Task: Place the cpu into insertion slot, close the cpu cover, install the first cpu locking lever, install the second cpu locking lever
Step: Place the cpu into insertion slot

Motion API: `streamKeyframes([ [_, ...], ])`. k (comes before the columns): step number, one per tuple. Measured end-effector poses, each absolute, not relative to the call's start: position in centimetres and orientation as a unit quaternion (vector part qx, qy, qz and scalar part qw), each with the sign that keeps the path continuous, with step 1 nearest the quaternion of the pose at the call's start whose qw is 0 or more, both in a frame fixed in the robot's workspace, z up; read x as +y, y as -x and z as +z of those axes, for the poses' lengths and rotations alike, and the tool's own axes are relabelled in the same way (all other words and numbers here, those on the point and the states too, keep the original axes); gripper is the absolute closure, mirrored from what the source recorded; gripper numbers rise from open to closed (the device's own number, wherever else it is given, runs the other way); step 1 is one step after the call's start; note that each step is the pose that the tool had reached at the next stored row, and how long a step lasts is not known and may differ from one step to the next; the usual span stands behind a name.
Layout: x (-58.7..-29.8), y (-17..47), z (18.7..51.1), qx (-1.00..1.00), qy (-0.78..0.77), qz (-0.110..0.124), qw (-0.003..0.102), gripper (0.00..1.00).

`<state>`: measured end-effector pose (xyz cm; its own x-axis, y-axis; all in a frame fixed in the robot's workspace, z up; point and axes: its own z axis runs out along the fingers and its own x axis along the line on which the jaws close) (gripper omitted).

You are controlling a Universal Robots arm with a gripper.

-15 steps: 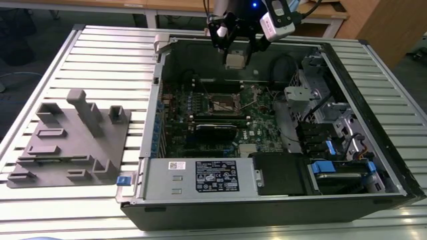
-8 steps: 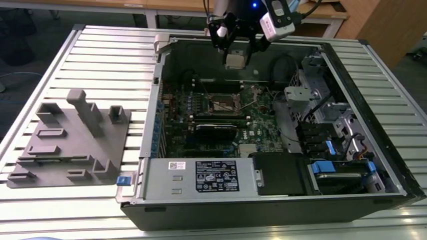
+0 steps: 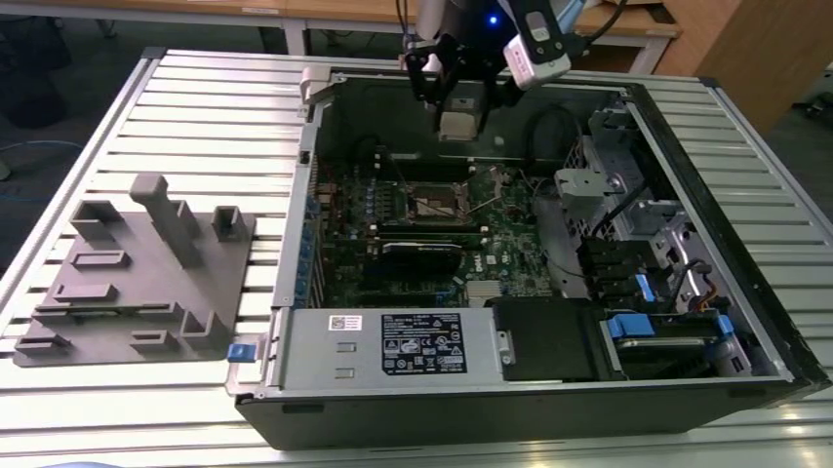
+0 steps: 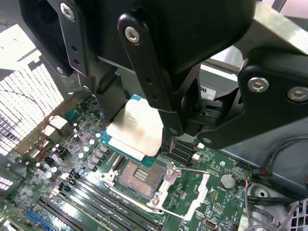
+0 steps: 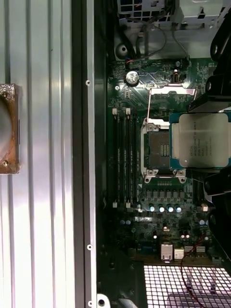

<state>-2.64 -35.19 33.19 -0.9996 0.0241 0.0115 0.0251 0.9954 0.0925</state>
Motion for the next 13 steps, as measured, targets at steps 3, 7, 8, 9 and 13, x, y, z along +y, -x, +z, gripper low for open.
streamKeyframes([
  [3, -35.2, 2.7, 32.8, -0.999, 0.012, -0.046, 0.004, 0.46],
  [7, -35.2, 2.8, 32.4, -0.999, 0.012, -0.046, 0.003, 0.46],
  [8, -35.2, 2.8, 32.2, -0.999, 0.012, -0.046, 0.003, 0.46],
  [9, -35.2, 2.9, 32.1, -0.999, 0.012, -0.045, 0.003, 0.46],
  [13, -35.2, 2.9, 31.8, -0.999, 0.012, -0.045, 0.003, 0.46],
])
